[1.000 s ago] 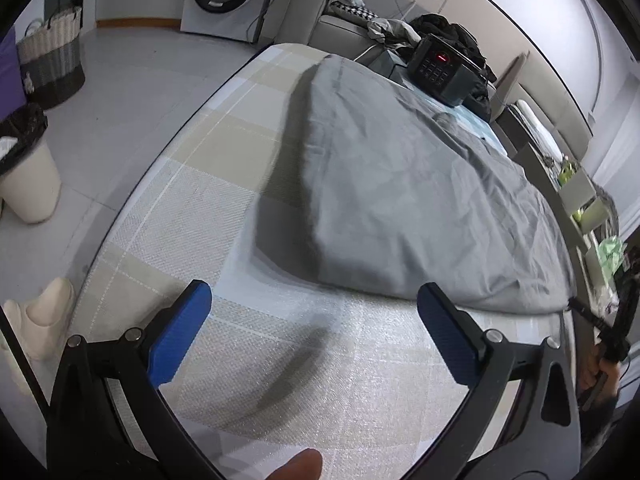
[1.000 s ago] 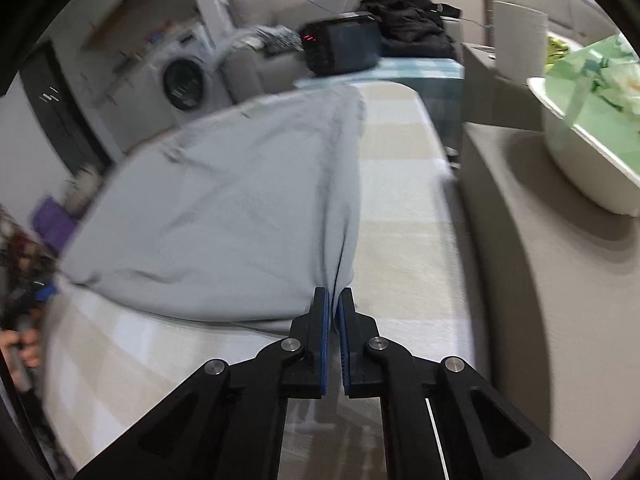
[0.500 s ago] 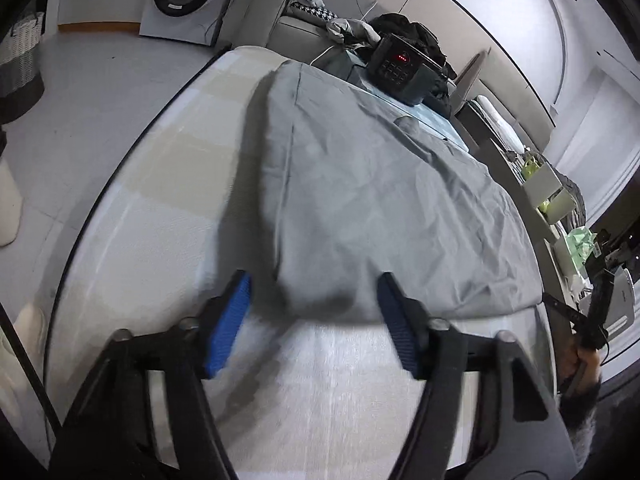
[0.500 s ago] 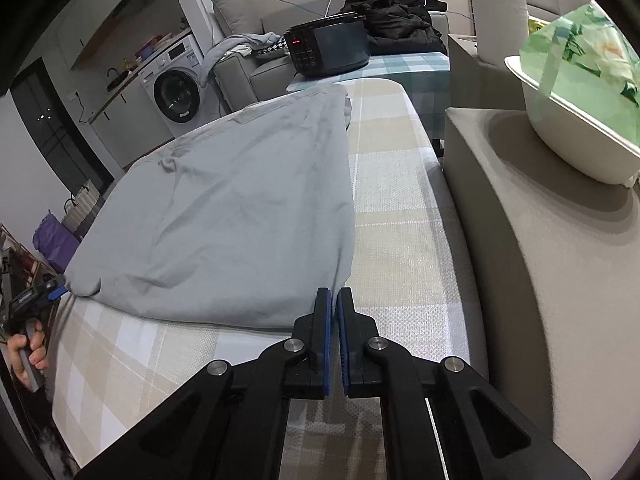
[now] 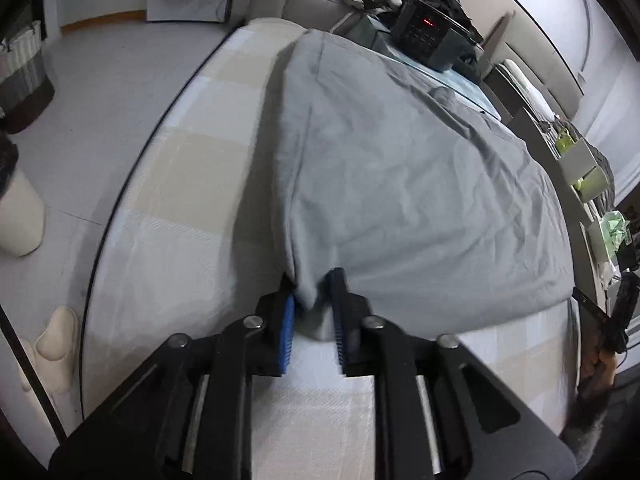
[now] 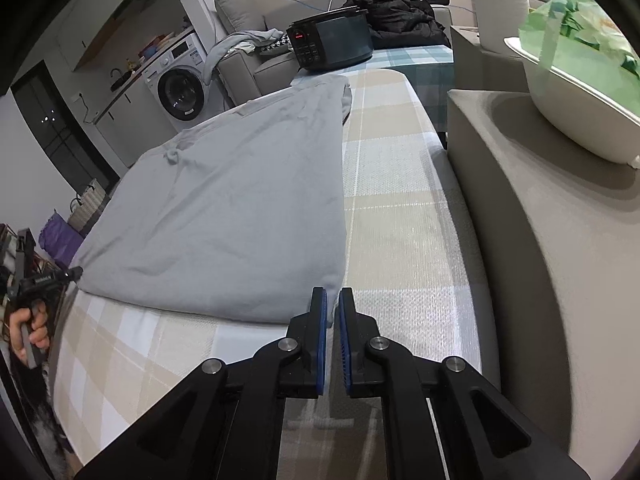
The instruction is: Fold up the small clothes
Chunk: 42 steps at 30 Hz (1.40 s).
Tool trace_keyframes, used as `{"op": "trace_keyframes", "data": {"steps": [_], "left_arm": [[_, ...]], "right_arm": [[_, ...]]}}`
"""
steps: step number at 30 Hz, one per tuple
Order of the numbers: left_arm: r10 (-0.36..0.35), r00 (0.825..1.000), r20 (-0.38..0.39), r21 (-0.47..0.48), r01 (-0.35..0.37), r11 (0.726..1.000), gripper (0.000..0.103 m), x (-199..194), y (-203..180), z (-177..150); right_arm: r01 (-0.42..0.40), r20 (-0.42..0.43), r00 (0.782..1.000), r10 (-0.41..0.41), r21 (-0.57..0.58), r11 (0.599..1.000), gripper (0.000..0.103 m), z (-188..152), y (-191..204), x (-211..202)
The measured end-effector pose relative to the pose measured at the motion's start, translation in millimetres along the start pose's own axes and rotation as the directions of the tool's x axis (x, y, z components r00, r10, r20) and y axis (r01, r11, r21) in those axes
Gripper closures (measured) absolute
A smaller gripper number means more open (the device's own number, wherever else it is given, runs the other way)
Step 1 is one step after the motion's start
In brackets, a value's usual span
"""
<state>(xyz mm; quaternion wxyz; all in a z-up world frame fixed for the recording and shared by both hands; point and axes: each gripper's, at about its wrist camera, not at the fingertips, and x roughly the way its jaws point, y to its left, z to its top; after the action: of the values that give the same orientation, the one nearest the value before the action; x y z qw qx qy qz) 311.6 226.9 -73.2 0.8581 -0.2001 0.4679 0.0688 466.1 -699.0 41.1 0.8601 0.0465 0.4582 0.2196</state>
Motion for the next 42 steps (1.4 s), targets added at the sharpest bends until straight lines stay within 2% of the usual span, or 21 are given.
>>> {"op": "trace_keyframes", "data": {"steps": [2,7,11,12,14,15,16,17,19,21,22,25,26,28,29,30,34,37,39,42], "left_arm": [[0.005,1.000,0.017,-0.007,-0.005,1.000,0.082,-6,3,-3],[-0.022,0.997,0.069,-0.056,0.026,0.998,0.082,-15,12,-5],[-0.060,0.993,0.103,-0.101,0.070,0.992,0.082,-14,21,-1],[-0.064,0.993,0.102,-0.115,0.076,0.990,0.082,-9,22,1],[-0.088,0.989,0.117,-0.121,0.102,0.987,0.083,-5,24,3],[-0.094,0.986,0.135,-0.111,0.110,0.988,0.088,-5,23,4],[-0.096,0.984,0.152,-0.104,0.113,0.988,0.094,-7,24,4],[-0.083,0.981,0.174,-0.103,0.102,0.989,0.099,-10,28,3],[-0.057,0.981,0.184,-0.146,0.085,0.986,0.099,-13,37,2],[0.027,0.984,0.177,-0.187,0.007,0.982,0.099,-18,49,1],[0.033,0.983,0.179,-0.198,0.003,0.980,0.099,-21,55,-1],[-0.043,0.982,0.185,-0.247,0.089,0.965,0.099,-29,66,-8],[-0.068,0.980,0.185,-0.248,0.113,0.962,0.096,-30,66,-10],[-0.122,0.978,0.170,-0.227,0.159,0.961,0.080,-29,59,-12],[-0.140,0.975,0.170,-0.213,0.175,0.961,0.066,-28,54,-13],[-0.151,0.974,0.170,-0.200,0.184,0.962,0.057,-26,49,-13],[-0.138,0.975,0.174,-0.145,0.164,0.976,0.055,-12,24,-6],[-0.196,0.967,0.164,-0.137,0.219,0.966,0.055,-5,17,-1],[-0.251,0.953,0.172,-0.108,0.272,0.956,0.055,-8,11,1],[-0.364,0.913,0.183,-0.053,0.379,0.924,0.055,-19,4,3]], "right_arm": [[-0.017,0.006,1.000,0.017,0.019,1.000,0.089,0,-3,-4],[-0.090,0.035,0.995,0.088,0.055,0.994,0.061,6,-3,-7],[-0.094,0.030,0.995,0.092,0.078,0.993,0.060,12,2,6],[-0.097,0.031,0.995,0.095,0.087,0.991,0.061,13,3,9],[-0.093,0.030,0.995,0.090,0.106,0.990,0.074,15,4,16],[-0.090,0.035,0.996,0.087,0.100,0.991,0.087,16,7,17],[-0.087,0.043,0.996,0.083,0.086,0.993,0.093,16,10,15],[-0.074,0.045,0.996,0.071,0.073,0.995,0.095,15,11,14],[-0.027,0.029,0.999,0.025,0.060,0.998,0.096,12,12,11],[0.002,0.025,1.000,-0.004,0.061,0.998,0.096,11,11,9],[0.012,0.031,0.999,-0.014,0.063,0.998,0.096,11,9,6],[-0.031,0.030,0.999,0.028,0.096,0.995,0.092,11,2,1],[-0.040,0.031,0.999,0.037,0.104,0.994,0.091,10,1,0],[-0.053,0.030,0.998,0.050,0.110,0.993,0.088,10,0,-1],[-0.059,0.027,0.998,0.056,0.112,0.992,0.087,10,0,0],[-0.063,0.024,0.998,0.060,0.114,0.992,0.085,9,1,1],[-0.070,0.023,0.997,0.069,0.098,0.993,0.077,8,8,3],[-0.076,0.023,0.997,0.074,0.101,0.992,0.076,6,9,3],[-0.076,0.021,0.997,0.074,0.100,0.992,0.075,6,9,3],[-0.080,0.017,0.997,0.079,0.102,0.992,0.075,6,8,4]]}}
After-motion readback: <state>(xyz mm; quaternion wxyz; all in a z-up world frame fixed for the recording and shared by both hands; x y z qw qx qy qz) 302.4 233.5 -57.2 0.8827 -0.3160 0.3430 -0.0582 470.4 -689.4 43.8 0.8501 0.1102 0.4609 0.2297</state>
